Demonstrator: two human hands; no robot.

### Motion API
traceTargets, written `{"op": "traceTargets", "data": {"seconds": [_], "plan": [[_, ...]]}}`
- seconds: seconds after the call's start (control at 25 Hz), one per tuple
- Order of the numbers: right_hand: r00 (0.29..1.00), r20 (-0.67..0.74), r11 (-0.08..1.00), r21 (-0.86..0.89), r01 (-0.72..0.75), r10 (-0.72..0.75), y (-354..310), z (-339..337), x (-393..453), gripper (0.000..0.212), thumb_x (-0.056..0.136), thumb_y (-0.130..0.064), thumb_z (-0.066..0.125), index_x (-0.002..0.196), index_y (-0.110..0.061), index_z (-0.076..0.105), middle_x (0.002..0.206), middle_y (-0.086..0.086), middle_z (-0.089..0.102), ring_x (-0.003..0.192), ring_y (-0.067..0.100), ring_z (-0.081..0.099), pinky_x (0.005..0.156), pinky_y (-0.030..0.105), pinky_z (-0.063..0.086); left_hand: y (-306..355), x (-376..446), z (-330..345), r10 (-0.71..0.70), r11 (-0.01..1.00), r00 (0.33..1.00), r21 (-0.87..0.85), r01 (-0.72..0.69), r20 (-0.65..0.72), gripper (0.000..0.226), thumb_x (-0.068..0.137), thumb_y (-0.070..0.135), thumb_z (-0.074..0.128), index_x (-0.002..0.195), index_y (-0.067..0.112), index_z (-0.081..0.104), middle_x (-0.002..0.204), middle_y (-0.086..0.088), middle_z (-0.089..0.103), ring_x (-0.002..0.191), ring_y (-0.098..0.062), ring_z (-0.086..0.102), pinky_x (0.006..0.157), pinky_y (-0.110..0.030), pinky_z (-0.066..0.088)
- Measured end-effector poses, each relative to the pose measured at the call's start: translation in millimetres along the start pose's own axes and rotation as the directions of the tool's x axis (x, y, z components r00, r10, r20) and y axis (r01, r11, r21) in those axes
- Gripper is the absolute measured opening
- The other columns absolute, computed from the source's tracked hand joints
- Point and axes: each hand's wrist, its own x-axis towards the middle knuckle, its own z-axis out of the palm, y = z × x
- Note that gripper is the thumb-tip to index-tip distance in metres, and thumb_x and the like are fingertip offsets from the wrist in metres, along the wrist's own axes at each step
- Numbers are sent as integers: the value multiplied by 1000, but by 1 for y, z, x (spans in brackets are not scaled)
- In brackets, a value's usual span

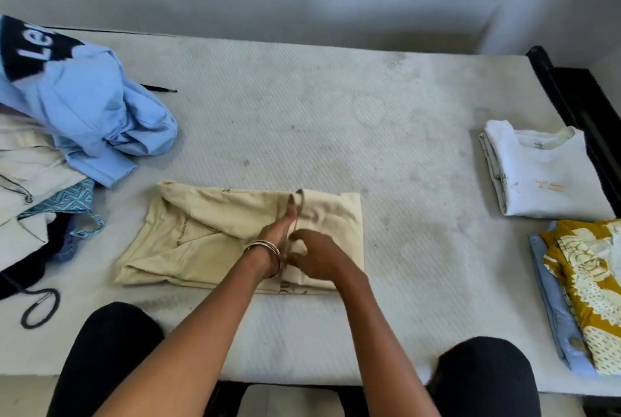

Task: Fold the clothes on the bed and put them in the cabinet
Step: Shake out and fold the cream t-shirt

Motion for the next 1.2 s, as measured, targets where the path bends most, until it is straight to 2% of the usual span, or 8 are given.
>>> {"op": "traceTargets", "data": {"seconds": [0.12, 0.32, 0.52, 0.68, 0.76, 1.0, 1.08, 1.2], "plan": [[991, -120, 995, 82, -57, 67, 17, 22, 6, 27, 95, -21, 57, 120, -15, 64, 119, 5, 67, 113, 23, 60, 93, 37, 49, -11, 14, -17, 151, 965, 982, 234, -121, -115, 39, 81, 5, 73, 118, -1, 61, 89, -10, 68, 75, -25, 65, 66, -32, 58], [727, -568, 920, 302, -250, 384, 61, 10, 0, 25, 93, -23, 58, 117, -14, 62, 113, 8, 66, 106, 27, 61, 85, 40, 51, -12, 16, -7, 373, 884, 902, 379, -274, -218, 63, 68, 3, 74, 127, 11, 57, 118, -10, 66, 106, -29, 62, 96, -34, 49], [756, -376, 843, 295, -450, 535, 79, 20, 10, 70, 86, -55, 66, 138, -14, 41, 135, 11, 46, 127, 34, 42, 100, 53, 36, -31, 3, -16, 516, 509, 856, 790, -341, 37, 97, 70, 7, 78, 151, 20, 25, 132, -10, 52, 122, -29, 50, 98, -30, 39], [737, -342, 773, 512, -374, 583, 93, 13, 23, 23, 92, -40, 62, 92, -17, 59, 91, -1, 59, 98, 27, 56, 91, 46, 37, -33, 7, -20, 501, 727, 865, 534, -432, 17, 99, 67, -13, 72, 147, 32, 34, 146, 12, 42, 131, -10, 43, 102, -17, 36], [732, -328, 705, 650, -284, 597, 107, 8, 23, 24, 94, -33, 60, 78, -16, 58, 79, -1, 60, 86, 26, 56, 78, 39, 40, -28, 5, -12, 467, 812, 882, 364, -455, 62, 91, 64, -20, 64, 132, 40, 53, 143, 17, 45, 126, -10, 48, 100, -21, 43], [644, -165, 240, 970, -30, 747, 135, -14, 9, 29, 103, -33, 45, 98, -11, 63, 84, 10, 68, 72, 24, 62, 56, 31, 45, 15, -19, 73, 429, 697, 798, 406, -591, 425, 75, 73, -12, 61, 136, 28, 53, 143, -1, 42, 127, -9, 43, 90, -14, 43], [648, -169, 232, 973, -11, 742, 141, -23, 1, 31, 103, -37, 46, 97, -11, 62, 82, 11, 67, 67, 23, 59, 54, 30, 44, 15, -20, 94, 380, 684, 769, 404, -607, 513, 79, 73, -13, 62, 142, 23, 47, 137, -1, 44, 122, -13, 49, 96, -20, 43], [678, -225, 318, 948, -14, 700, 146, -34, -3, 32, 102, -40, 47, 99, -11, 63, 87, 10, 68, 65, 21, 60, 51, 27, 42, 6, -14, 80, 407, 725, 832, 421, -545, 378, 86, 72, -14, 65, 145, 25, 42, 137, 2, 42, 122, -16, 47, 95, -21, 46]]}}
